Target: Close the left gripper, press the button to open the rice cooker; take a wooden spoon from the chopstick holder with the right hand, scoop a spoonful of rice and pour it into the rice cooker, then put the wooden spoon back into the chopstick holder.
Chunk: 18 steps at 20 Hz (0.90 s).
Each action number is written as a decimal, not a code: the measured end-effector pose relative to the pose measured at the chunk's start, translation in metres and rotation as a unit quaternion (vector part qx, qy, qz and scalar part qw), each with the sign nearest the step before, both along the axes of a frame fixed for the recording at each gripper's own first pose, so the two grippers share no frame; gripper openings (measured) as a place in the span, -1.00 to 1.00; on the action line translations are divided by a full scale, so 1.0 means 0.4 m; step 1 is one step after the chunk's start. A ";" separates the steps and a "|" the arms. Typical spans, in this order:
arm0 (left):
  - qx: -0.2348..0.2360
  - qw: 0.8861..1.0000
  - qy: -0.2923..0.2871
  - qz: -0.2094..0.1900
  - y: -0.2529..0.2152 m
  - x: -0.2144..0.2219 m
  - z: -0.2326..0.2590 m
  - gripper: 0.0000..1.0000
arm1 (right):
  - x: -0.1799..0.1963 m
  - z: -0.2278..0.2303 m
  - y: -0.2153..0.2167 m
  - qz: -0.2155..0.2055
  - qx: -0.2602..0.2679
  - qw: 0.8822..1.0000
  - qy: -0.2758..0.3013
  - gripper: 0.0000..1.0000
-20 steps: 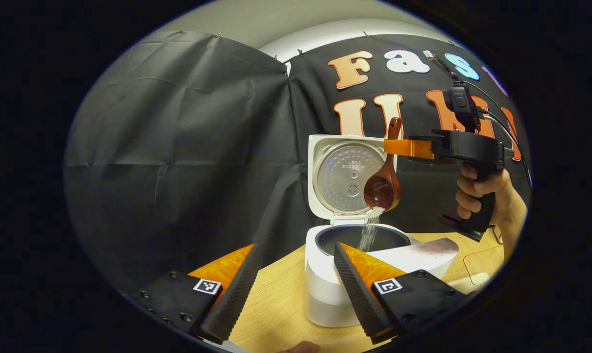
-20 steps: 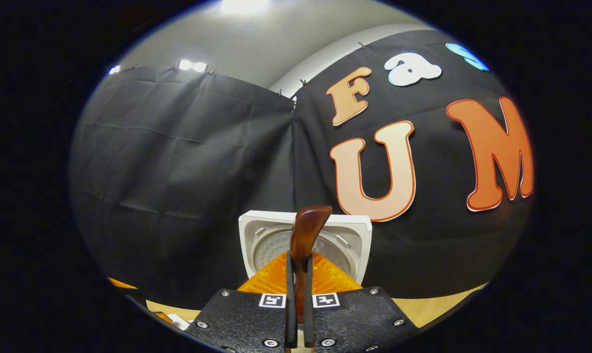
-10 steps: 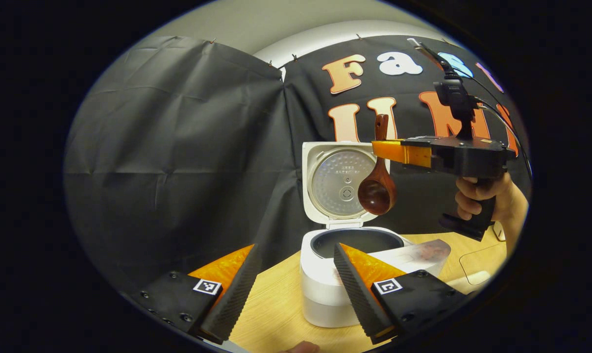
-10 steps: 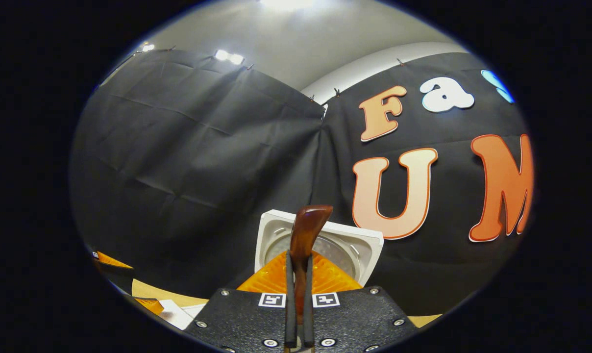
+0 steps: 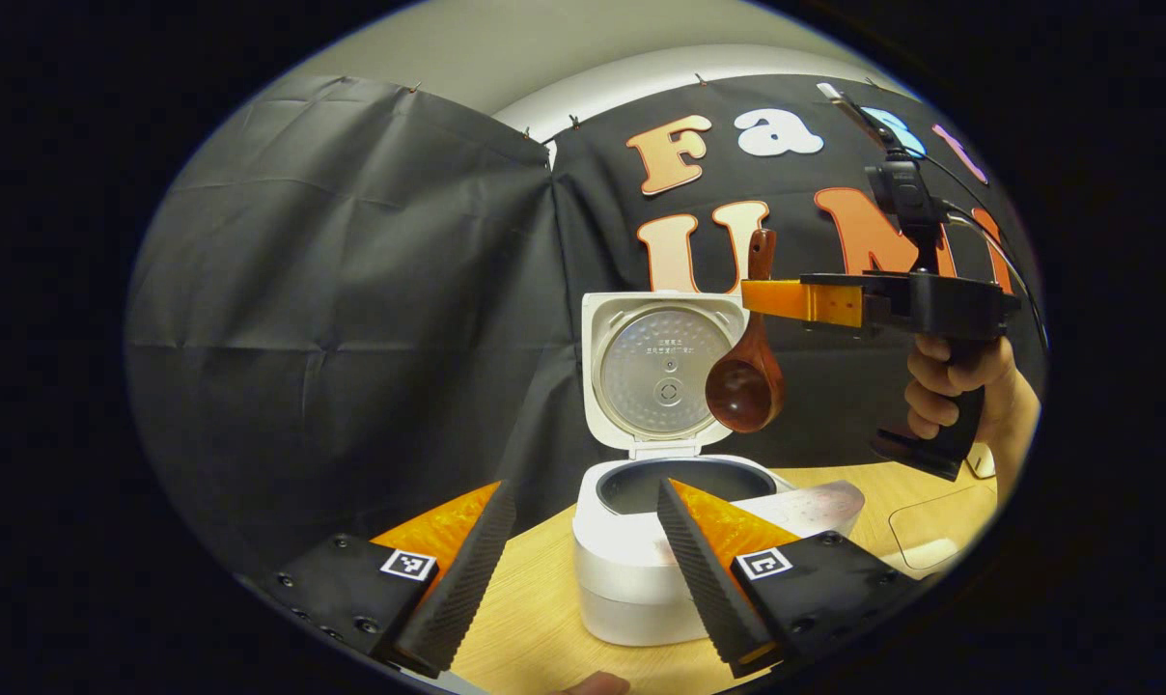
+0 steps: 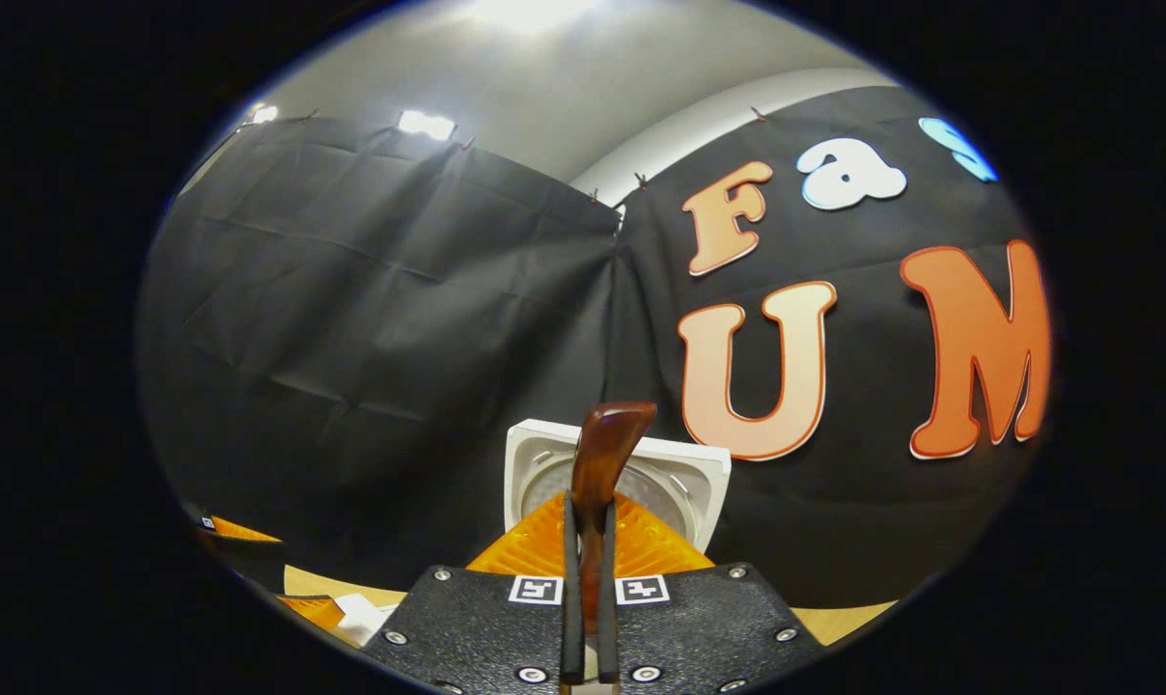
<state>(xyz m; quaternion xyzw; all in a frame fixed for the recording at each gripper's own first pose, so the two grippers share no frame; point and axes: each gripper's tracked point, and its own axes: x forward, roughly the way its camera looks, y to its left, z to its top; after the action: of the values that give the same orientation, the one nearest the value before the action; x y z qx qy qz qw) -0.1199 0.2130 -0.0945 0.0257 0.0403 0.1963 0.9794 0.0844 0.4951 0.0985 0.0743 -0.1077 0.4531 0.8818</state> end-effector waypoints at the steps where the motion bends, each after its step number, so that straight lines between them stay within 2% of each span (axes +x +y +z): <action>1: 0.000 1.000 0.000 -0.001 -0.003 -0.003 0.003 0.94 | 0.010 -0.005 -0.020 -0.009 0.004 1.000 0.014 -0.89; 2: 0.000 1.000 0.000 -0.002 -0.007 -0.002 0.001 0.94 | 0.015 -0.008 -0.043 -0.019 0.007 1.000 0.023 -0.98; 3: 0.001 1.000 0.002 -0.003 -0.014 -0.004 -0.004 0.94 | 0.018 -0.005 -0.069 -0.028 0.011 0.999 0.028 -0.89; 14: -0.003 1.000 -0.001 -0.017 -0.056 0.026 0.000 0.94 | -0.004 0.015 -0.329 -0.073 0.052 0.992 0.089 -0.89; 18: -0.005 1.000 -0.004 -0.031 -0.090 0.043 0.005 0.94 | 0.004 0.003 -0.453 -0.111 0.061 0.987 0.099 -0.89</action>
<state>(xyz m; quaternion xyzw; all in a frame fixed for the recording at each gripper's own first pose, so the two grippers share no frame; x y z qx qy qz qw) -0.1028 0.1769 -0.0924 0.0217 0.0368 0.1660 0.9852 0.0860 0.3140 0.0999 0.1604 -0.0550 0.3355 0.9266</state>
